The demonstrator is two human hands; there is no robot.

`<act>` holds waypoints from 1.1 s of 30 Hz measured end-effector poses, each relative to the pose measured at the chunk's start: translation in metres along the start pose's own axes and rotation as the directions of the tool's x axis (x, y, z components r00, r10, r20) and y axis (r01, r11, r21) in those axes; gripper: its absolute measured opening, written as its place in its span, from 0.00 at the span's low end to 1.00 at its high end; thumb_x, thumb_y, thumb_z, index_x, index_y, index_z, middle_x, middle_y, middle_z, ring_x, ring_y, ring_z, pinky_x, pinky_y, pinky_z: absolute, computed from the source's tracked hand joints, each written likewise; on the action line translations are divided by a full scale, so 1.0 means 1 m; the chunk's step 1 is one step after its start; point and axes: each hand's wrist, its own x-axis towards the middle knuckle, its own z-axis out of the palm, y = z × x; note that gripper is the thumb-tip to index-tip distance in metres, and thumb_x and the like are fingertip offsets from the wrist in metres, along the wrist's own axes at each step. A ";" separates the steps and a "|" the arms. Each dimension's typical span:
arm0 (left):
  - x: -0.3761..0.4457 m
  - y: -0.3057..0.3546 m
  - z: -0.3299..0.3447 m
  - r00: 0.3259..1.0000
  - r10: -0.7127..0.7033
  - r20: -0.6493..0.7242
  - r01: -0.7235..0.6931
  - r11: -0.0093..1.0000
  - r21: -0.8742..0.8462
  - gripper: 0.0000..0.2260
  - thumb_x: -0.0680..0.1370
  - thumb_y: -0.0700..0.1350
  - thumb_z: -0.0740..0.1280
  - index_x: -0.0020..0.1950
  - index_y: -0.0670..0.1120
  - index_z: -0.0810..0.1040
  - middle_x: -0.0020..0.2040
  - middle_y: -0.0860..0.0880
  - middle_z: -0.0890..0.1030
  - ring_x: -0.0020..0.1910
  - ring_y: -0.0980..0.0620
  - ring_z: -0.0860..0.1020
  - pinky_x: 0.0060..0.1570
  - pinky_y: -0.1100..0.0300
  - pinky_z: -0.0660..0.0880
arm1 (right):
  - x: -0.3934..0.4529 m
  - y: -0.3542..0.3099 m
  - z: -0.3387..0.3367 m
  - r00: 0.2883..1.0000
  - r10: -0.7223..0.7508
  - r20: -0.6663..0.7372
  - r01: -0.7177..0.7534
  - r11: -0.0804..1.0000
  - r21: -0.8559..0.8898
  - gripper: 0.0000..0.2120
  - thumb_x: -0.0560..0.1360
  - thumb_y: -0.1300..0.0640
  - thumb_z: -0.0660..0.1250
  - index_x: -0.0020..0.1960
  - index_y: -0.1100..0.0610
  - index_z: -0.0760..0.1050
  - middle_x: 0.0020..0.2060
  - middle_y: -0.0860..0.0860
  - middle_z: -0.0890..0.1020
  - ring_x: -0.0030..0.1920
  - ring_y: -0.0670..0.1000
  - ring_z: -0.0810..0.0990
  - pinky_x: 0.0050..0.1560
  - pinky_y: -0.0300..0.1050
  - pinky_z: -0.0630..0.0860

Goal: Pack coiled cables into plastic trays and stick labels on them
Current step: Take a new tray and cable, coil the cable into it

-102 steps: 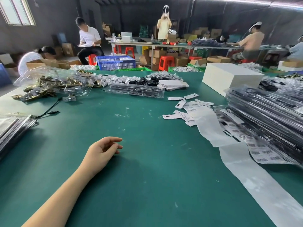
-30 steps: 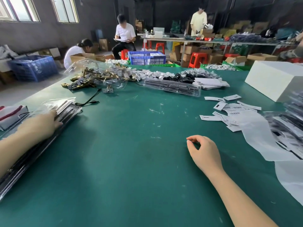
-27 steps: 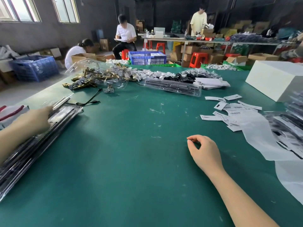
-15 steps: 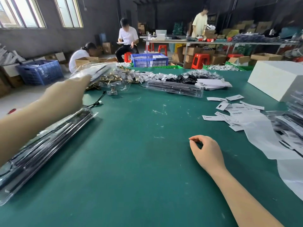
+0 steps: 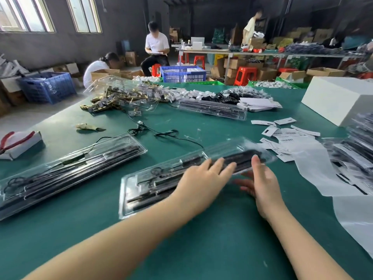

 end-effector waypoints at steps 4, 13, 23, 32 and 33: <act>-0.001 0.006 0.018 0.973 0.176 -0.147 -0.164 0.982 0.091 0.26 0.74 0.39 0.57 0.74 0.48 0.68 0.67 0.47 0.76 0.60 0.46 0.79 0.42 0.57 0.80 | 0.006 -0.009 -0.017 0.970 0.189 -0.152 -0.136 0.943 0.302 0.09 0.78 0.48 0.66 0.47 0.53 0.77 0.36 0.49 0.85 0.35 0.49 0.85 0.36 0.45 0.81; -0.007 -0.032 0.010 0.972 0.183 -0.146 -0.176 0.982 0.062 0.21 0.70 0.40 0.68 0.61 0.55 0.79 0.50 0.53 0.83 0.41 0.49 0.81 0.36 0.58 0.75 | 0.011 -0.040 -0.066 0.863 0.485 0.145 -0.431 0.855 -0.289 0.10 0.75 0.57 0.70 0.53 0.61 0.76 0.37 0.54 0.84 0.33 0.52 0.83 0.31 0.42 0.78; -0.045 -0.040 0.007 0.865 0.441 -0.239 -0.461 0.887 -0.032 0.25 0.82 0.38 0.46 0.62 0.52 0.80 0.62 0.51 0.80 0.61 0.51 0.78 0.60 0.53 0.75 | 0.045 -0.029 -0.033 0.879 -0.076 0.470 0.474 0.238 -0.848 0.36 0.74 0.72 0.55 0.68 0.35 0.70 0.71 0.44 0.69 0.64 0.51 0.74 0.60 0.47 0.73; -0.031 -0.092 0.030 0.985 0.108 -0.131 -0.135 0.967 -0.216 0.37 0.60 0.28 0.73 0.65 0.54 0.77 0.59 0.57 0.81 0.54 0.56 0.81 0.49 0.61 0.78 | 0.052 -0.027 -0.032 0.676 0.003 0.737 0.703 -0.302 -0.644 0.11 0.76 0.45 0.64 0.58 0.44 0.75 0.72 0.52 0.60 0.77 0.57 0.49 0.77 0.52 0.50; -0.028 -0.096 0.033 0.989 0.096 -0.114 -0.118 0.971 -0.206 0.37 0.62 0.28 0.72 0.67 0.55 0.76 0.61 0.57 0.80 0.56 0.55 0.81 0.53 0.60 0.77 | 0.046 -0.027 -0.031 0.681 0.015 0.732 0.703 -0.295 -0.647 0.12 0.76 0.44 0.64 0.59 0.43 0.75 0.72 0.50 0.61 0.77 0.56 0.49 0.77 0.52 0.50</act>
